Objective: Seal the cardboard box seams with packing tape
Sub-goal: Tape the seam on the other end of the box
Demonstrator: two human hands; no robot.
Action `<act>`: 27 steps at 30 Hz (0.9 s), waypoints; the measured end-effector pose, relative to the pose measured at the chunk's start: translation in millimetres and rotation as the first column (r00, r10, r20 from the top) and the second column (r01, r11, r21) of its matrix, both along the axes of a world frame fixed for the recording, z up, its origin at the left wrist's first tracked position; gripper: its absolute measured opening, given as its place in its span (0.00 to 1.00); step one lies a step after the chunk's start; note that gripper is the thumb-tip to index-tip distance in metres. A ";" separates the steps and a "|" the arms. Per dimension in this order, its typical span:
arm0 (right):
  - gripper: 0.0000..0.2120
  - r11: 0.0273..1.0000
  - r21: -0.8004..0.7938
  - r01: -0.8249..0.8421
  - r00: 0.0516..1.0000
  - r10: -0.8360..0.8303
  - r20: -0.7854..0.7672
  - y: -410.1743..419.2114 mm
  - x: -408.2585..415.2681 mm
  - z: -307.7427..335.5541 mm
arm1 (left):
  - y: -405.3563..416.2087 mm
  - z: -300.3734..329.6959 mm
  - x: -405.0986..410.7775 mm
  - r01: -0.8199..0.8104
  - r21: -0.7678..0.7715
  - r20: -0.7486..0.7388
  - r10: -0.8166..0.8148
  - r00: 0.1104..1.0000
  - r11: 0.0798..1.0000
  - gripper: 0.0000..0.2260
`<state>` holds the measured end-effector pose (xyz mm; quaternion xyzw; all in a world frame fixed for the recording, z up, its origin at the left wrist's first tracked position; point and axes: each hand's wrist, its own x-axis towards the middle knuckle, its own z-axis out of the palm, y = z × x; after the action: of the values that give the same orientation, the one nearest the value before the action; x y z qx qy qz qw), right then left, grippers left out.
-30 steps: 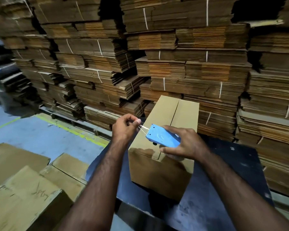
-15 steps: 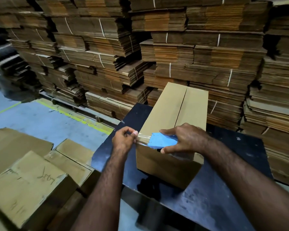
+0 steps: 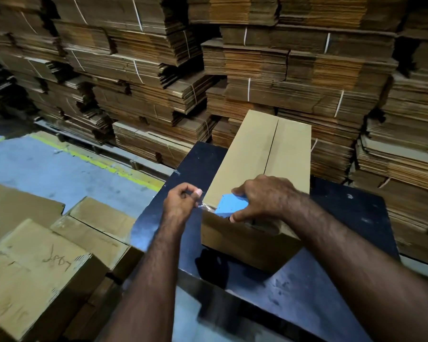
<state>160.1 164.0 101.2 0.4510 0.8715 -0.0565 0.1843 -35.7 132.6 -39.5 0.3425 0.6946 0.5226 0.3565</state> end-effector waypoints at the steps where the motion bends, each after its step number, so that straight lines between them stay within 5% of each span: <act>1: 0.37 1.000 0.005 0.005 1.000 -0.005 0.009 1.2 -7.7 -0.2 | 2.2 0.1 -5.1 0.001 0.009 0.000 -0.001 1.000 1.000 0.07; 13: 0.37 0.998 -0.023 0.067 0.995 -0.065 0.076 6.3 -42.2 1.7 | 7.2 0.9 -28.2 0.109 -0.062 0.216 -0.093 0.972 0.992 0.06; 19: 0.39 0.992 -0.008 0.126 0.992 -0.126 -0.003 4.1 -34.6 21.7 | 15.8 24.2 -45.8 0.087 0.055 0.147 -0.094 0.985 0.995 0.04; 27: 0.40 0.993 -0.004 0.119 0.991 -0.118 0.060 -7.5 -45.6 20.0 | 9.1 6.9 -49.7 0.103 0.019 0.067 -0.104 0.992 0.995 0.04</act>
<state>114.4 156.5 121.2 0.5028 0.8370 -0.0572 0.2083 -85.5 141.6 -32.6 0.3626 0.6595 0.5201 0.4038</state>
